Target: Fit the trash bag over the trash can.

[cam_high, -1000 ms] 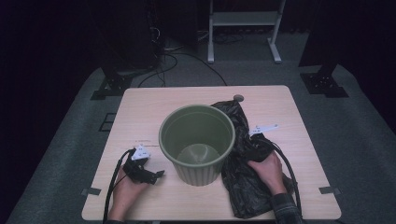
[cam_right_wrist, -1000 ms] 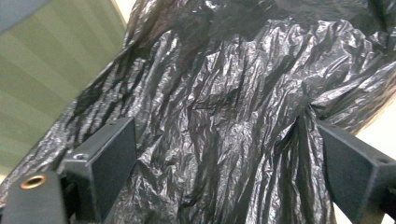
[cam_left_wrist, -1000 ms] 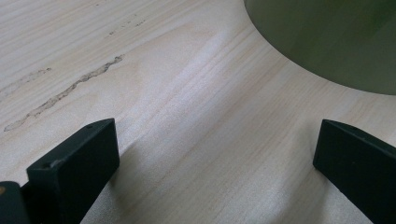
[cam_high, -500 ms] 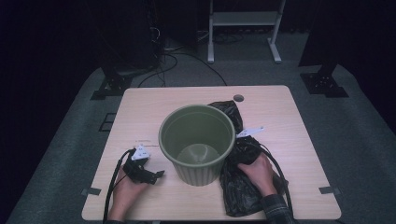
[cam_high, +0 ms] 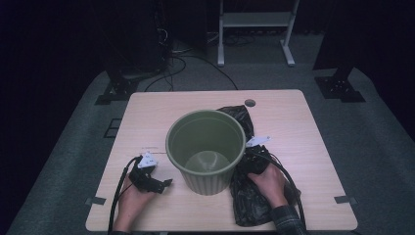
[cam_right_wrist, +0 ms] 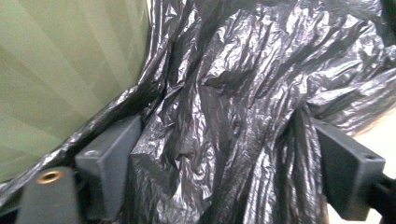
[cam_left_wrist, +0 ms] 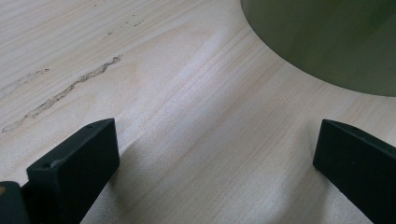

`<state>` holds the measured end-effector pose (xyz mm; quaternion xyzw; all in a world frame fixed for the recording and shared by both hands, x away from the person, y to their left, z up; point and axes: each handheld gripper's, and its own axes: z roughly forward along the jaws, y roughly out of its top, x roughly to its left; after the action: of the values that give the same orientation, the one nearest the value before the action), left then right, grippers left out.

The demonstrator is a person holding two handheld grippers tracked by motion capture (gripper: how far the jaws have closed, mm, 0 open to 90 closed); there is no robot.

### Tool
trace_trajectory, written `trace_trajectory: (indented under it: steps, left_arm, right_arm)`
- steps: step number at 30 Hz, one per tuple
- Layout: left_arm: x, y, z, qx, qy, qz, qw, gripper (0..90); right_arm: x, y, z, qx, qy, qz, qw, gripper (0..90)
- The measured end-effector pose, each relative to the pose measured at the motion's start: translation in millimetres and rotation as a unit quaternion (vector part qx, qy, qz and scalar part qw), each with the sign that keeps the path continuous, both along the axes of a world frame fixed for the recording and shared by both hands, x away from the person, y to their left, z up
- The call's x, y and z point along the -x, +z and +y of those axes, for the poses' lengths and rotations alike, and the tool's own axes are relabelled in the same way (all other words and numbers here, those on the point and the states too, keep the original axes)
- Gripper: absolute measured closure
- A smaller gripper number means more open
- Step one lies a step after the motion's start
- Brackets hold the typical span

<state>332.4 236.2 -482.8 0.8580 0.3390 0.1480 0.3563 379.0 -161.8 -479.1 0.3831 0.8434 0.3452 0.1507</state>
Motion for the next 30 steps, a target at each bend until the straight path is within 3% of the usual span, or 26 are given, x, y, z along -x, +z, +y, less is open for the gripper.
trace_trajectory:
  steps: [1,2,3,4,5,9,16,18,19,24,25,26,27,30]
  left_arm:
    - [0.0,0.0,0.0,0.0,0.0,0.0,1.0,0.0]
    - [0.0,0.0,0.0,0.0,0.0,0.0,1.0,0.0]
    - [0.0,0.0,0.0,0.0,0.0,0.0,1.0,0.0]
    - [0.0,0.0,0.0,0.0,0.0,0.0,1.0,0.0]
    - [0.0,0.0,0.0,0.0,0.0,0.0,1.0,0.0]
    - [0.0,0.0,0.0,0.0,0.0,0.0,1.0,0.0]
    - [0.0,0.0,-0.1,0.0,0.0,0.0,1.0,0.0]
    - [0.0,0.0,-0.1,0.0,0.0,0.0,1.0,0.0]
    - [0.0,0.0,0.0,0.0,0.0,0.0,1.0,0.0]
    - [0.0,0.0,-0.1,0.0,0.0,0.0,1.0,0.0]
    - [0.0,0.0,0.0,0.0,-0.001,0.0,1.0,0.0]
    - [0.0,0.0,-0.1,0.0,0.0,0.0,1.0,0.0]
    - [0.0,0.0,0.0,0.0,0.0,0.0,1.0,0.0]
    - [0.0,0.0,0.0,0.0,-0.001,0.0,1.0,0.0]
  right_arm:
    - [1.6,1.5,-0.6,-0.002,0.003,-0.002,1.0,34.4]
    - [1.6,1.5,-0.6,-0.002,0.003,-0.002,1.0,34.4]
    - [3.3,3.2,-1.5,-0.004,0.01,-0.002,0.9999,49.2]
    - [3.3,3.2,-1.5,-0.004,0.01,-0.002,0.9999,49.2]
    - [5.4,4.4,-1.9,-0.006,0.016,-0.001,0.9999,66.5]
    - [8.7,5.5,-1.3,-0.009,0.042,0.007,0.999,87.4]
    - [10.1,5.5,-11.5,-0.046,0.077,0.047,0.9948,89.0]
    - [11.2,6.3,-12.8,-0.05,0.078,0.05,0.9945,89.0]
    - [14.2,10.4,-17.7,-0.069,0.092,0.054,0.9919,89.0]
    - [19.5,20.6,-27.0,-0.096,0.109,0.054,0.988,89.0]
    - [22.3,26.9,-32.2,-0.111,0.117,0.055,0.9854,89.0]
    - [22.3,26.9,-32.2,-0.111,0.117,0.055,0.9854,89.0]
    - [24.3,31.7,-36.2,-0.124,0.123,0.057,0.9829,89.1]
    - [26.6,37.1,-40.1,-0.135,0.132,0.057,0.9805,89.1]
